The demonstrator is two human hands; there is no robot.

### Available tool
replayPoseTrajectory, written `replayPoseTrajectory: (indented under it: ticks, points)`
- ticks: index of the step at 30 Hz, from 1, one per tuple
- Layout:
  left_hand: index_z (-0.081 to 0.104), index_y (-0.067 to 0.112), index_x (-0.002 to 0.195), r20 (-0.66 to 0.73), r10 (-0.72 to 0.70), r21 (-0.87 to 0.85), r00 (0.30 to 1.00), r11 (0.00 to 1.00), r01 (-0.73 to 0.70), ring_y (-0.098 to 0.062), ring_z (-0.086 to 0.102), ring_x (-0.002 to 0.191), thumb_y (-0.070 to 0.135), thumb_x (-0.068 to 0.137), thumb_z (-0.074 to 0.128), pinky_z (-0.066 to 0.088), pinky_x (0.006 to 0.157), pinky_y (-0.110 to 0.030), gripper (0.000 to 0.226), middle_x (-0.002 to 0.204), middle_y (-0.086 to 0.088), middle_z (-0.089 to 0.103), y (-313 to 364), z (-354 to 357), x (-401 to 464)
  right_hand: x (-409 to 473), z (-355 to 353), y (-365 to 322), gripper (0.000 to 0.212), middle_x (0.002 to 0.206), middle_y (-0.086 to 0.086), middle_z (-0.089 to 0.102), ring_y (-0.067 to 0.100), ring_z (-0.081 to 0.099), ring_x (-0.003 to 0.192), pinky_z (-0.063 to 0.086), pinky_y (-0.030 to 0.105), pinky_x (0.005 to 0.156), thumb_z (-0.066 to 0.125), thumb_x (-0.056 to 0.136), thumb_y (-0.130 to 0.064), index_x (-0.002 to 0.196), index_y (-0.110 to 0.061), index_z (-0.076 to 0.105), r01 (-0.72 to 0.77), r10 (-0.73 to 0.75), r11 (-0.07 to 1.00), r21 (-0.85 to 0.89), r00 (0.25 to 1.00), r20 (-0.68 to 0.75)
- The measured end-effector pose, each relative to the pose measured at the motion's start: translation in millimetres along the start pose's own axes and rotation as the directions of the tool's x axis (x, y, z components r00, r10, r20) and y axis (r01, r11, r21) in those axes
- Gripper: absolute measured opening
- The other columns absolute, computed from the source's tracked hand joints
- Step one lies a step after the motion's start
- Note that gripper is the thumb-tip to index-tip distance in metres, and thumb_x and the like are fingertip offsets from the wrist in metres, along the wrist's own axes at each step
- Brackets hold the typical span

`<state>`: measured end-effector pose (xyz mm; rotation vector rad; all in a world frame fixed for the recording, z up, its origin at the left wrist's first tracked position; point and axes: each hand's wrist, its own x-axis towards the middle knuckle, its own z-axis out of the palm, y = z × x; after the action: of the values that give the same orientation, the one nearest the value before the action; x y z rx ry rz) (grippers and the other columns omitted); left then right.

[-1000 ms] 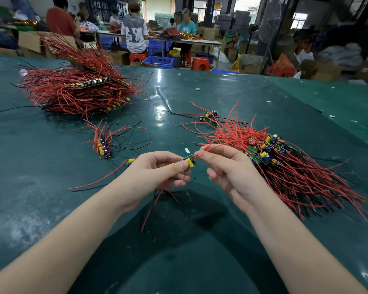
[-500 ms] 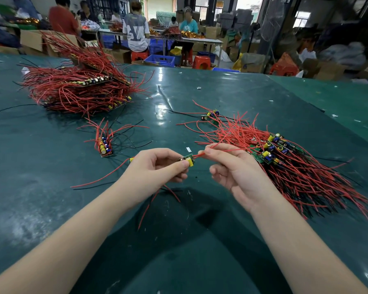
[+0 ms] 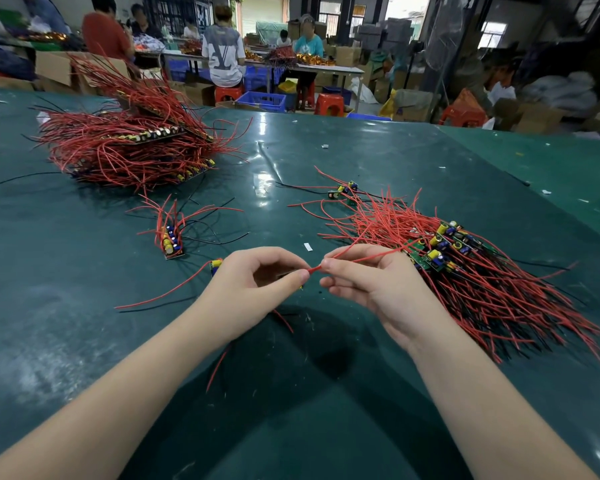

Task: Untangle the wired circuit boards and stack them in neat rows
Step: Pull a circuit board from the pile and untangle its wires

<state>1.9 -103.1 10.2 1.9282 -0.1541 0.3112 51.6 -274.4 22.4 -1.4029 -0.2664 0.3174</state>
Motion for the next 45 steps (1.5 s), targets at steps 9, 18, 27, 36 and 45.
replayPoseTrajectory:
  ticks: [9, 18, 27, 36, 45]
  points:
    - [0.070, 0.003, 0.086, 0.093, -0.041, -0.208, 0.995, 0.976, 0.060, -0.011, 0.063, 0.077, 0.015, 0.086, 0.065, 0.053, 0.082, -0.028, 0.013, 0.080, -0.008, 0.071, 4.0, -3.2, -0.7, -1.1, -0.1, -3.2, 0.007, 0.071, 0.005, 0.073, 0.010, 0.068, 0.059, 0.052, 0.017, 0.055, 0.072, 0.065, -0.008, 0.066, -0.014, 0.075, -0.118, 0.085, 0.973, 0.199, 0.982, 0.166]
    - [0.070, 0.007, 0.082, 0.165, -0.035, -0.421, 0.986, 0.901, 0.103, -0.012, 0.062, 0.074, 0.022, 0.080, 0.069, 0.054, 0.079, -0.025, 0.016, 0.074, -0.001, 0.068, 6.5, -4.5, -2.4, -3.9, 1.3, -6.9, 0.007, 0.070, -0.001, 0.071, 0.002, 0.060, 0.047, 0.048, 0.012, 0.046, 0.075, 0.060, -0.015, 0.065, -0.019, 0.075, -0.204, 0.143, 0.943, 0.262, 0.962, 0.233]
    - [0.072, 0.009, 0.084, 0.151, -0.073, -0.131, 0.986, 0.987, 0.093, -0.001, 0.061, 0.069, 0.002, 0.090, 0.060, 0.044, 0.069, -0.010, 0.015, 0.071, 0.005, 0.070, 8.4, -7.1, -2.2, -1.7, -7.0, -8.5, 0.010, 0.069, 0.005, 0.070, 0.015, 0.069, 0.063, 0.054, 0.020, 0.061, 0.075, 0.062, -0.008, 0.069, -0.016, 0.073, -0.020, 0.015, 0.999, 0.025, 0.980, 0.197]
    - [0.076, 0.015, 0.085, 0.164, -0.120, -0.076, 0.979, 0.988, 0.134, -0.001, 0.063, 0.072, 0.016, 0.089, 0.065, 0.045, 0.069, -0.010, 0.011, 0.077, 0.000, 0.075, 4.7, -8.2, -1.7, -3.5, -9.0, -7.6, 0.011, 0.072, 0.010, 0.072, 0.017, 0.070, 0.066, 0.055, 0.021, 0.061, 0.079, 0.061, -0.015, 0.071, -0.014, 0.075, -0.013, 0.031, 0.996, -0.094, 0.981, 0.193]
    - [0.079, 0.024, 0.082, 0.211, -0.054, -0.353, 0.976, 0.927, 0.128, -0.005, 0.063, 0.077, 0.030, 0.079, 0.070, 0.047, 0.073, -0.014, 0.012, 0.075, 0.002, 0.072, 7.6, -12.2, -2.2, -6.8, -3.6, -13.0, 0.006, 0.067, 0.003, 0.072, 0.004, 0.066, 0.054, 0.049, 0.010, 0.048, 0.071, 0.060, -0.012, 0.062, -0.012, 0.077, -0.291, 0.212, 0.898, 0.331, 0.944, 0.253]
